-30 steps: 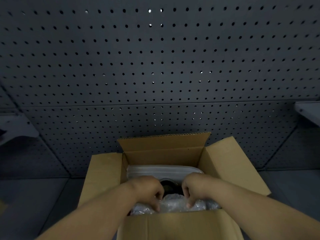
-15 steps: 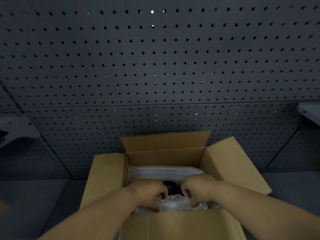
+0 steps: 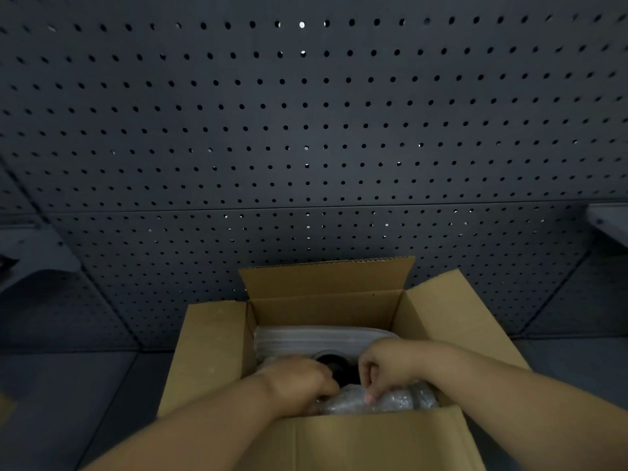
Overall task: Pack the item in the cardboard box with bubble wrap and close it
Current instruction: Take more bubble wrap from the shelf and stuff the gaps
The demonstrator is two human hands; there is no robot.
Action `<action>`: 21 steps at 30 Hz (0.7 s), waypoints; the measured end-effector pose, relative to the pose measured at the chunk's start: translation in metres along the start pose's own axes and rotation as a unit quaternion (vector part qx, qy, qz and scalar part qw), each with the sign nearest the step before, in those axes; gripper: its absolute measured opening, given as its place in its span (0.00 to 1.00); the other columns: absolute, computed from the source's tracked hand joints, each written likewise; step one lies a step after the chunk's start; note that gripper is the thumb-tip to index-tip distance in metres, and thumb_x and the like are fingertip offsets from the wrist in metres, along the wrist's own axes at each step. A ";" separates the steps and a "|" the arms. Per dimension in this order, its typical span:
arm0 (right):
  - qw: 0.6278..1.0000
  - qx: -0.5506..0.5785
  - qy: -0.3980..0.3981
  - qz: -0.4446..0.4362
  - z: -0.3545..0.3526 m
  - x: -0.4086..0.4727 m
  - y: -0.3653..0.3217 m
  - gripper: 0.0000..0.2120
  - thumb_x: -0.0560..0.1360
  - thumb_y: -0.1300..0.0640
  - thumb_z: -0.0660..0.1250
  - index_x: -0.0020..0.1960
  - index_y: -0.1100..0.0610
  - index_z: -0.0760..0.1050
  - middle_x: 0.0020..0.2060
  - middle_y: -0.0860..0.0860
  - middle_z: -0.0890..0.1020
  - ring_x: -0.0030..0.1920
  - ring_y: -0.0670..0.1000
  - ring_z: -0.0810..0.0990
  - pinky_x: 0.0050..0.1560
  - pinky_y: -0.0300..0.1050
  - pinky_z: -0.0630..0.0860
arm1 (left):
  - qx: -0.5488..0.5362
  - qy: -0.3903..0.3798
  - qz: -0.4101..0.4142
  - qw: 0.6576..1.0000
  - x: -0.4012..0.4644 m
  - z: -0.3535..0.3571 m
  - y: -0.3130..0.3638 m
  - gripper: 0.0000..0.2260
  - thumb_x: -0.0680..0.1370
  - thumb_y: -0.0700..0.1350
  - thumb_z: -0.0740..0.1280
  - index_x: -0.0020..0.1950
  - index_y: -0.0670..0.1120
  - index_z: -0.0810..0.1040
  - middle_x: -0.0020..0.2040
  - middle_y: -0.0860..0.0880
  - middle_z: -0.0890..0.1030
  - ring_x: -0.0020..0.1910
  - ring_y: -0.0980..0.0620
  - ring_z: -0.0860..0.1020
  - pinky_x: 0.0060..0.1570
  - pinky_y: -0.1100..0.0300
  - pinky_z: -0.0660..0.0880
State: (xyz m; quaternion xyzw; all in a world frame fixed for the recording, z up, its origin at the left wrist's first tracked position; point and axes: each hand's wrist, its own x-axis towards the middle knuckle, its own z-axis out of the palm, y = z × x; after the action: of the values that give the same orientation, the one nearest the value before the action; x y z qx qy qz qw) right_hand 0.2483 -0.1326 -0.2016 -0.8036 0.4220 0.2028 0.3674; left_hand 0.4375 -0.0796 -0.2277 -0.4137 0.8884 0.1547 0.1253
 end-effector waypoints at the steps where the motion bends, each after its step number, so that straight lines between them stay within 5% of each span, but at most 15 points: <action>1: 1.000 0.002 -0.007 0.010 0.002 0.002 -0.001 0.18 0.71 0.51 0.74 0.58 0.52 0.75 0.37 0.42 0.74 0.42 0.47 0.75 0.38 0.38 0.72 | -0.014 -0.004 -0.003 1.000 0.000 -0.001 0.000 0.10 0.79 0.47 0.62 0.50 0.41 0.77 0.51 0.42 0.78 0.51 0.43 0.76 0.44 0.53 0.70; 3: 0.999 -0.018 -0.022 0.017 0.007 0.006 0.000 0.16 0.71 0.52 0.74 0.55 0.51 0.74 0.36 0.42 0.72 0.44 0.50 0.75 0.36 0.39 0.71 | -0.046 -0.018 -0.013 0.999 0.002 -0.003 0.000 0.09 0.78 0.46 0.64 0.50 0.40 0.77 0.51 0.41 0.78 0.51 0.43 0.76 0.42 0.54 0.68; 6: 0.998 -0.067 -0.016 0.005 0.014 0.013 0.000 0.15 0.70 0.54 0.74 0.37 0.45 0.68 0.35 0.42 0.71 0.45 0.50 0.74 0.35 0.39 0.69 | -0.122 -0.048 -0.047 0.990 0.003 -0.011 -0.005 0.11 0.75 0.47 0.70 0.55 0.43 0.79 0.55 0.44 0.80 0.48 0.49 0.76 0.41 0.60 0.69; 11: 0.991 -0.123 0.045 -0.023 0.021 0.019 0.001 0.19 0.69 0.58 0.74 0.32 0.47 0.64 0.33 0.41 0.70 0.43 0.48 0.73 0.32 0.39 0.66 | -0.282 -0.060 -0.123 0.950 0.002 -0.019 -0.015 0.17 0.73 0.48 0.73 0.59 0.45 0.79 0.51 0.52 0.78 0.43 0.62 0.72 0.43 0.70 0.68; 15: 0.982 -0.169 0.067 -0.045 0.025 0.017 0.001 0.19 0.71 0.60 0.69 0.30 0.47 0.62 0.33 0.46 0.72 0.42 0.49 0.72 0.38 0.43 0.68 | -0.230 -0.092 -0.161 0.955 0.003 -0.018 -0.014 0.22 0.72 0.51 0.73 0.64 0.46 0.74 0.63 0.47 0.74 0.55 0.53 0.72 0.49 0.64 0.69; 21: 0.970 -0.215 0.088 -0.067 0.032 0.012 -0.004 0.18 0.74 0.60 0.63 0.30 0.49 0.60 0.29 0.45 0.65 0.40 0.51 0.70 0.30 0.38 0.58 | -0.086 -0.114 -0.125 0.982 0.010 -0.014 0.004 0.14 0.76 0.48 0.68 0.58 0.43 0.75 0.59 0.43 0.77 0.57 0.43 0.75 0.44 0.58 0.64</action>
State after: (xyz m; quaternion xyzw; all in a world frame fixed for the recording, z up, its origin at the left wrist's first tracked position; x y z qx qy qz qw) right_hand 0.2576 -0.1130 -0.2286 -0.9050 0.3439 0.1925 0.1602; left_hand 0.4274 -0.0893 -0.2179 -0.5107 0.7930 0.2592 0.2080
